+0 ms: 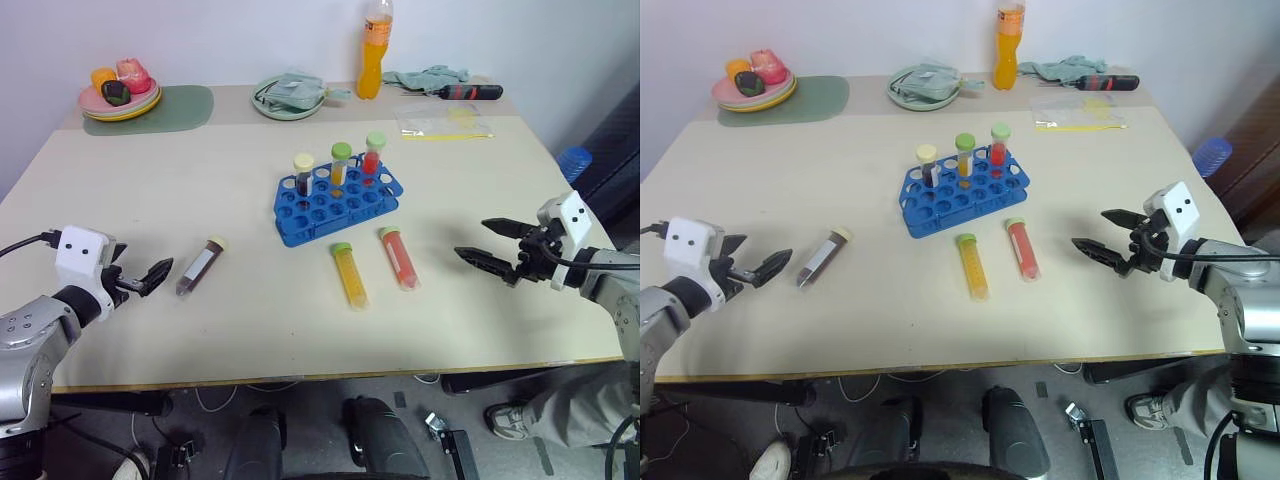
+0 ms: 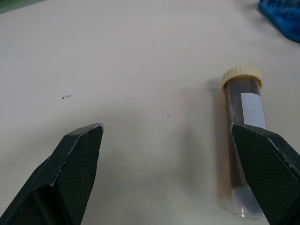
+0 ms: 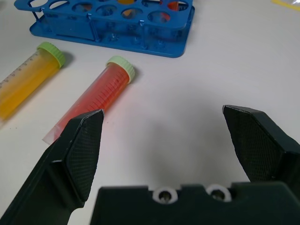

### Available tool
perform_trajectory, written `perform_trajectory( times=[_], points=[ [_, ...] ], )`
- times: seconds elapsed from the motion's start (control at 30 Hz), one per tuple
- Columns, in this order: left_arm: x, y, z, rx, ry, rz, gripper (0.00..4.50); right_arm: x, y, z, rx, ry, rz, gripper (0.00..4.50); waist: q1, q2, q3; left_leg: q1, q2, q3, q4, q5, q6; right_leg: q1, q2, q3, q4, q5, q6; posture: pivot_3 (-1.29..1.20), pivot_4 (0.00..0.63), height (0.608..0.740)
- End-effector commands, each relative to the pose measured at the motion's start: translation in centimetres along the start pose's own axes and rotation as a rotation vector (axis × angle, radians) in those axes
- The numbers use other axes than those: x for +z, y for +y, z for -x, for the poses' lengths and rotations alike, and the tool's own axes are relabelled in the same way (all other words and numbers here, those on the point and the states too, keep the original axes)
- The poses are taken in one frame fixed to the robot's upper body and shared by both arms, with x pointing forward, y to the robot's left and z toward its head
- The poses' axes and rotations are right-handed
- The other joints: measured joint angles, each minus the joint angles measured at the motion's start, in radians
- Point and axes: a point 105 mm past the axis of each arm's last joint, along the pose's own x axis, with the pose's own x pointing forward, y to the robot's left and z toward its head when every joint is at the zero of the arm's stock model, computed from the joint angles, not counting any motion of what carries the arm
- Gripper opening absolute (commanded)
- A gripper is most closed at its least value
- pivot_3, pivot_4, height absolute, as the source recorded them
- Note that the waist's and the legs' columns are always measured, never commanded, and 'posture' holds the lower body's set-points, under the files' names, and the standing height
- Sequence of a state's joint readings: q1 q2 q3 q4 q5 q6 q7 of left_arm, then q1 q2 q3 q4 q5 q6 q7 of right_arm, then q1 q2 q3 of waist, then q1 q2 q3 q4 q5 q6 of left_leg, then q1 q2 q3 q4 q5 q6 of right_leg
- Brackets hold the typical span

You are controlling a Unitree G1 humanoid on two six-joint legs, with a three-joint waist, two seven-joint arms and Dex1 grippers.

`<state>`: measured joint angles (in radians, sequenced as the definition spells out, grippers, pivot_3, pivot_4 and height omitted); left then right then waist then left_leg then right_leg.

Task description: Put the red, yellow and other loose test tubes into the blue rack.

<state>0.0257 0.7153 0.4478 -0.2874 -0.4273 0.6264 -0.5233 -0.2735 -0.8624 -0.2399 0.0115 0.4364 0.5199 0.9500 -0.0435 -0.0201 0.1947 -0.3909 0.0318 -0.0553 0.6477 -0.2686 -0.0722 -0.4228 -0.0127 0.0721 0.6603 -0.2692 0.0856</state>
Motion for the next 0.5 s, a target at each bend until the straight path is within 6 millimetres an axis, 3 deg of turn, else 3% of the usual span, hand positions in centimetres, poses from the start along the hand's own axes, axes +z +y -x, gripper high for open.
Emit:
perform_trajectory(
  times=[0.03,0.33,0.43,0.5],
  points=[
    [1.2,0.3,0.3,0.021,-0.048,-0.015,4.49,1.5,0.1,0.3,-0.003,-0.026,0.045,4.50,0.000,0.000,0.000,0.000,0.000,0.000,0.000,0.000,0.000,0.000,0.000,0.000,0.000,0.000,0.000,0.00,0.150,0.740],
    [2.0,-0.9,-0.1,-0.025,-0.100,-0.018,4.49,2.7,0.4,-0.7,-0.048,-0.010,0.062,4.50,0.000,0.000,0.000,0.000,0.000,0.000,0.000,0.000,0.000,0.000,0.000,0.000,0.000,0.000,0.000,0.00,0.150,0.740],
    [3.3,-3.9,-0.5,-0.161,-0.168,-0.015,4.49,3.6,0.9,-0.9,-0.066,0.035,0.062,4.50,0.003,0.000,0.000,0.000,0.000,0.000,0.000,0.000,0.000,0.000,0.000,0.000,0.000,0.000,0.000,0.00,0.150,0.740],
    [3.6,-7.6,-0.5,-0.347,-0.191,-0.058,4.49,4.7,2.3,-1.4,-0.037,0.089,0.073,4.50,0.003,0.000,0.000,0.000,0.000,0.000,0.001,0.000,0.000,0.000,0.000,0.000,0.000,0.000,0.000,0.00,0.150,0.740]
  ],
)
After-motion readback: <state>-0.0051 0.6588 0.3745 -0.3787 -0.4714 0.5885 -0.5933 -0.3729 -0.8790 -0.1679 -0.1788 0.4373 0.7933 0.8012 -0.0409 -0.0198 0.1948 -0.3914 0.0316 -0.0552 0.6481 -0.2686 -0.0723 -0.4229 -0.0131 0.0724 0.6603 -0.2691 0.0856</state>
